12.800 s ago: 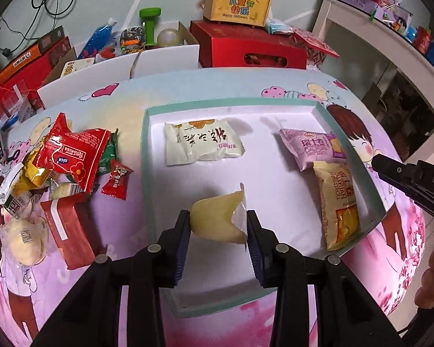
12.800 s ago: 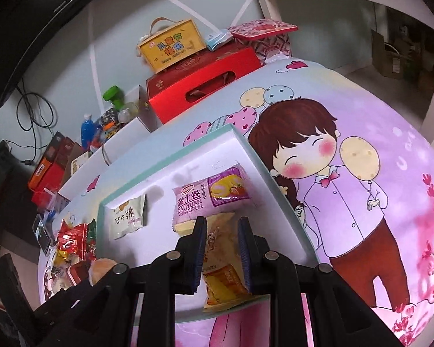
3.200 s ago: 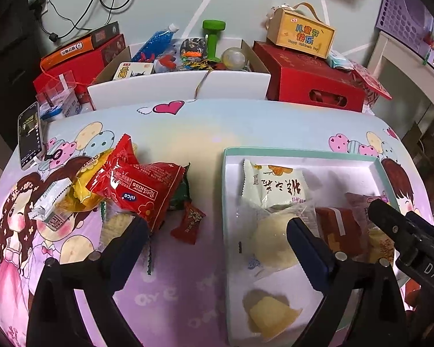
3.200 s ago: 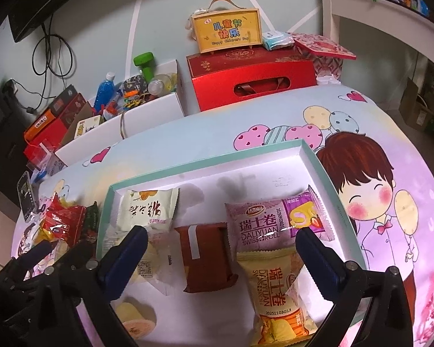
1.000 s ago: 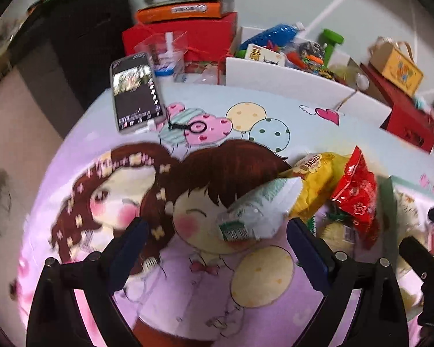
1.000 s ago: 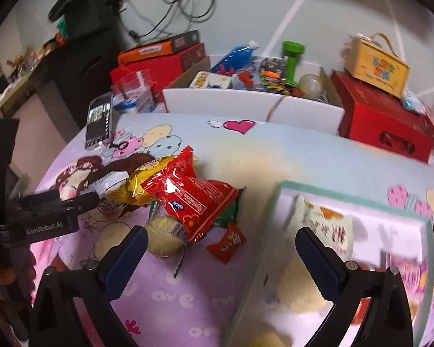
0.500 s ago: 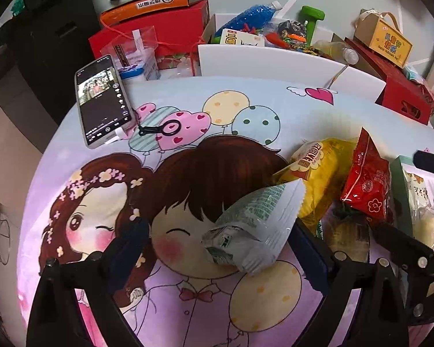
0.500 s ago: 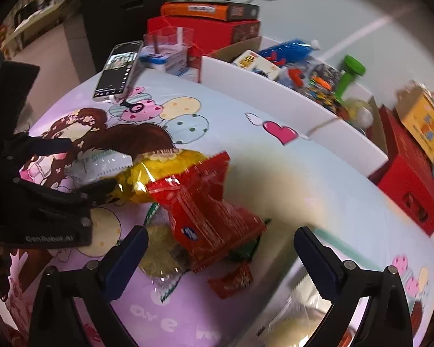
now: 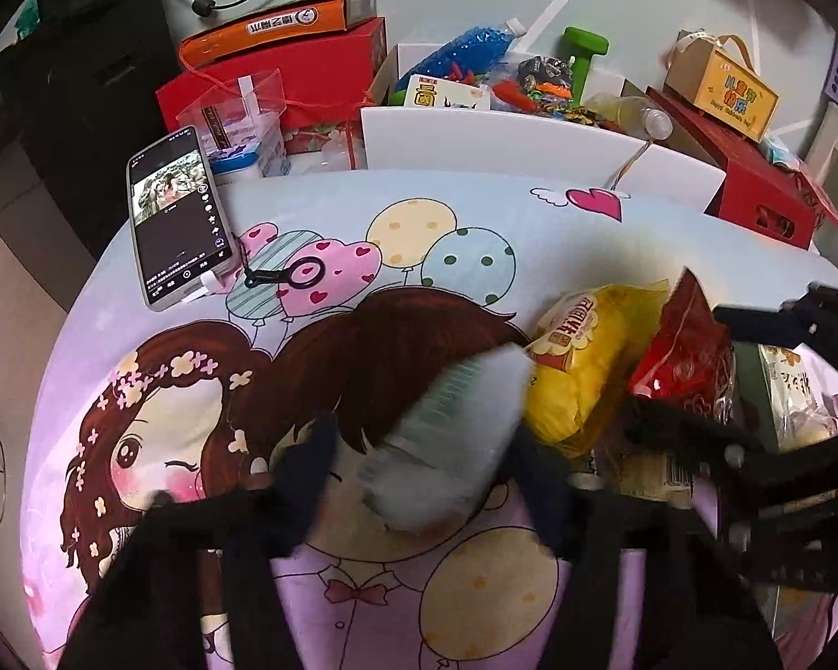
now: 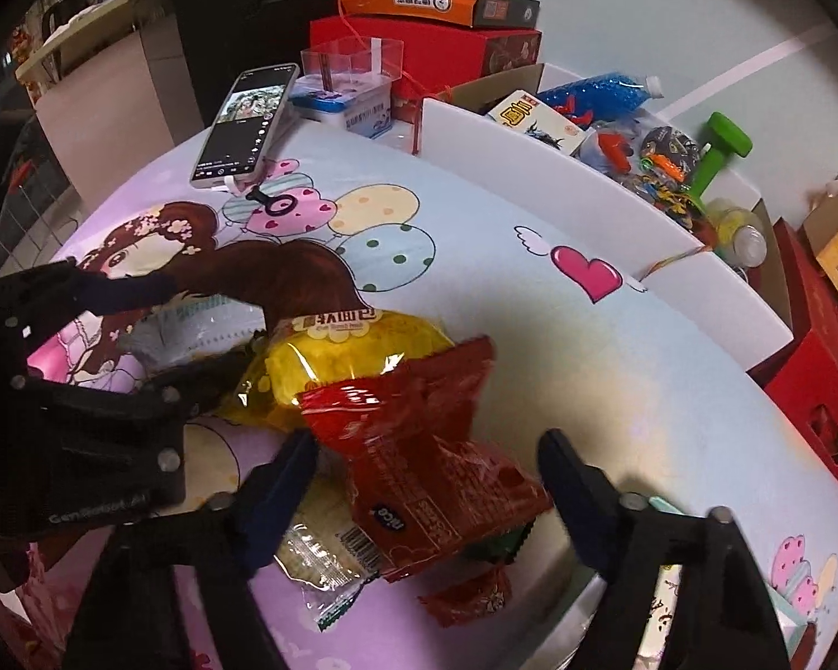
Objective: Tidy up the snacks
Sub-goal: 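Grasp white-green packet with left gripper while right gripper grasps red snack bag, then carry white-green packet and red snack bag toward the tray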
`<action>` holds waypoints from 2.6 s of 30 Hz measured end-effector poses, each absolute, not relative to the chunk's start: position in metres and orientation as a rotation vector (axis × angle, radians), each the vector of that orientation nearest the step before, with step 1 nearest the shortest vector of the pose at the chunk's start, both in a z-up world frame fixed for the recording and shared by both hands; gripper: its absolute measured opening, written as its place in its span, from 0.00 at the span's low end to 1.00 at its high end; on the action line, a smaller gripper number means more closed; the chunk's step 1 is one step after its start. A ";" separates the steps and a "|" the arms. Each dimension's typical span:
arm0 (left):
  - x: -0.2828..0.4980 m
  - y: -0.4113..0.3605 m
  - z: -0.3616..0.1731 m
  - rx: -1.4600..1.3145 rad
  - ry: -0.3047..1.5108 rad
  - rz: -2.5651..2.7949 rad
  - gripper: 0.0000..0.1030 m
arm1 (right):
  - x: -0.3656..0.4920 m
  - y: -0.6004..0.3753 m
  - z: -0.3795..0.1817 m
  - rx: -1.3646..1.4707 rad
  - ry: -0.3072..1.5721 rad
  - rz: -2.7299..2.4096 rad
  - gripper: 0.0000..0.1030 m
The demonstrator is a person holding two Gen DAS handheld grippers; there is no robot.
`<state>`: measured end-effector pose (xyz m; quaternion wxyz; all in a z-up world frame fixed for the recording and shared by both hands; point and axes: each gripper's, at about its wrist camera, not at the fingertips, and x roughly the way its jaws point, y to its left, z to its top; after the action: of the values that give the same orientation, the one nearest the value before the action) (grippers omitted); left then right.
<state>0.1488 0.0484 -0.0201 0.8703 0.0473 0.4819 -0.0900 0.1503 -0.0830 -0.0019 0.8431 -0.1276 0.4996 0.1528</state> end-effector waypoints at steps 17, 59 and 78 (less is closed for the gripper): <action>0.140 0.061 0.000 0.040 0.988 -0.141 0.39 | 0.119 -0.096 0.022 -0.112 0.981 0.287 0.50; 0.081 -0.032 0.062 0.165 0.873 -0.289 0.39 | 0.020 -0.214 0.064 0.214 0.855 -0.055 0.50; 0.067 -0.165 0.060 0.300 0.831 -0.558 0.39 | -0.015 -0.346 0.054 0.366 0.836 -0.392 0.50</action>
<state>0.0665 -0.1647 0.0604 0.8665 0.1431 0.3970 -0.2665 -0.0146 -0.3461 0.0537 0.8792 0.1754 0.4011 -0.1881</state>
